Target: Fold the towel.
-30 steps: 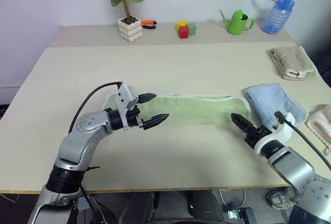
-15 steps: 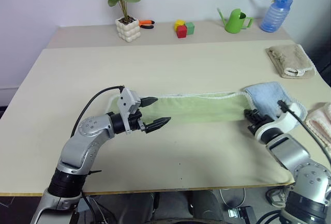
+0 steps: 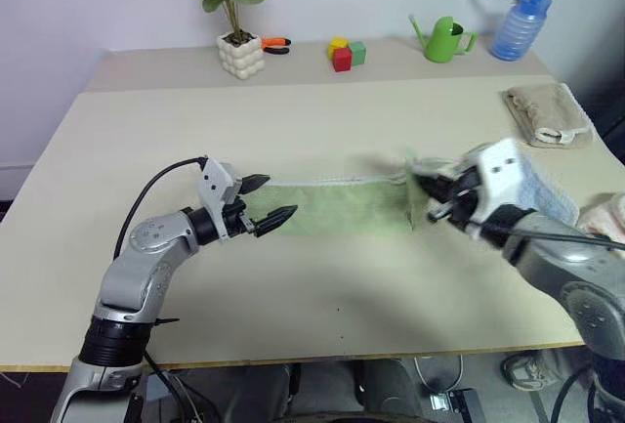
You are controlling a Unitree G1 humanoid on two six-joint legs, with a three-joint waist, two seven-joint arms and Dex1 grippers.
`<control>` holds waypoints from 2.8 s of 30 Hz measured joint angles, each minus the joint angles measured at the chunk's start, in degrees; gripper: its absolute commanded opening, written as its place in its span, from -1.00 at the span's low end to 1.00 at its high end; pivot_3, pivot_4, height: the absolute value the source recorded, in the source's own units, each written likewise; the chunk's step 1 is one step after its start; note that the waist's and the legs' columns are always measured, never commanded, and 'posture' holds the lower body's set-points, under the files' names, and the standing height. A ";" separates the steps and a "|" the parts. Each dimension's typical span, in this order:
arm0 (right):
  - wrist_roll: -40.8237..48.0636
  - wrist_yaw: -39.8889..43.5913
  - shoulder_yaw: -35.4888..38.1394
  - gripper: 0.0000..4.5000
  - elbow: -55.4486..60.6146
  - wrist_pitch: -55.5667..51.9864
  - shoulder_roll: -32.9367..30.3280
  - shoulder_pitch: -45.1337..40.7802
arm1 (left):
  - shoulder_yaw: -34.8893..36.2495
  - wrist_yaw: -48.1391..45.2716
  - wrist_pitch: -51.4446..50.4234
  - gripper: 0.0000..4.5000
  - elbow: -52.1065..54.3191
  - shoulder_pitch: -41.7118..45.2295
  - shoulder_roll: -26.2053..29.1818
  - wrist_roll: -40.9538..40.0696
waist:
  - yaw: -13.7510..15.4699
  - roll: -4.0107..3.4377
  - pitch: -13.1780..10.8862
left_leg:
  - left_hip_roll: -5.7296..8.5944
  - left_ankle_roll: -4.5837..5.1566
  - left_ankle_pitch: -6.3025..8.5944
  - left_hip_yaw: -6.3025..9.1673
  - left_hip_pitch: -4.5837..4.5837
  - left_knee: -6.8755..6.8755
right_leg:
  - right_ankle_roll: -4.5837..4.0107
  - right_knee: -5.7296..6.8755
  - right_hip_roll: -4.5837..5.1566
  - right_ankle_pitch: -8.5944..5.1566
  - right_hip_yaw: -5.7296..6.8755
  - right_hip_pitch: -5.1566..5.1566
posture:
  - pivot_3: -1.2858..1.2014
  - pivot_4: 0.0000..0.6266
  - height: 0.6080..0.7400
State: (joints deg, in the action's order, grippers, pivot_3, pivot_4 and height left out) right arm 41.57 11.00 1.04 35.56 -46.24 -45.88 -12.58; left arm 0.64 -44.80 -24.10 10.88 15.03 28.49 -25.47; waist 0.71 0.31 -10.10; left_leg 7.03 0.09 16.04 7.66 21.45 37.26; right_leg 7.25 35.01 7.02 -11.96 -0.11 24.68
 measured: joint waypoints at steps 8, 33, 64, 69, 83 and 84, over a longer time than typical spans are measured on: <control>-15.73 6.56 -19.95 -0.98 -7.46 0.66 4.40 -9.27 | 0.64 1.64 -0.09 0.99 1.72 -1.90 0.01 0.00 | 0.09 0.05 -0.01 | 0.02 -0.01 0.00 0.05 0.04 -0.02 | -0.01 -0.04 0.02 0.01 0.01 0.04 | 0.03 -0.52 0.84; -15.77 19.48 -2.96 -0.99 -15.74 8.09 11.46 -9.22 | 5.20 4.96 -0.29 0.99 3.28 -6.40 0.65 -0.56 | 0.12 0.05 -0.02 | 0.01 -0.04 0.02 0.06 0.03 -0.05 | -0.02 -0.01 0.00 0.01 0.01 0.07 | 0.03 -0.52 0.84; -31.21 30.42 -9.43 0.96 -19.49 28.20 13.61 -8.89 | 23.31 45.32 -26.90 1.00 17.17 -27.90 -10.74 -51.58 | 0.17 0.15 0.05 | -0.01 -0.13 0.07 0.05 -0.03 -0.05 | -0.04 0.05 -0.04 0.00 -0.10 0.07 | 0.03 -0.52 0.84; -31.52 30.30 -9.62 0.96 -19.48 29.13 14.66 -8.85 | 22.72 57.43 -24.87 1.00 12.17 -19.79 -14.15 -57.07 | 0.26 0.17 0.07 | 0.00 -0.18 0.04 0.06 -0.07 -0.03 | -0.04 0.06 -0.04 0.00 -0.09 0.03 | 0.03 -0.52 0.84; -32.89 28.84 -10.84 1.00 -16.64 29.12 16.38 -7.75 | 20.33 64.63 -22.77 -0.96 3.61 -11.90 -15.31 -57.76 | 0.12 0.17 0.08 | 0.01 -0.34 -0.05 0.05 -0.04 -0.03 | -0.04 0.05 -0.05 0.00 -0.11 0.07 | 0.03 -0.52 0.84; -32.89 28.79 -10.83 1.00 -16.25 29.03 16.38 -7.28 | 20.35 64.46 -22.71 -0.96 3.58 -11.91 -15.13 -57.67 | 0.12 0.17 0.08 | 0.01 -0.34 -0.05 0.06 -0.04 -0.04 | -0.04 0.05 -0.05 0.00 -0.11 0.07 | 0.03 -0.52 0.84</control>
State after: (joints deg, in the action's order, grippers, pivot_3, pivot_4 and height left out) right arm 8.68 39.79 -9.79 19.32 -17.21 -29.50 -19.86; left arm 20.99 19.66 -46.81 14.46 3.12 13.36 -83.14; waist 0.84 0.48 -10.02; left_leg 7.04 -0.24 15.99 7.72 21.41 37.22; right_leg 7.21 35.07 6.97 -11.96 -0.22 24.75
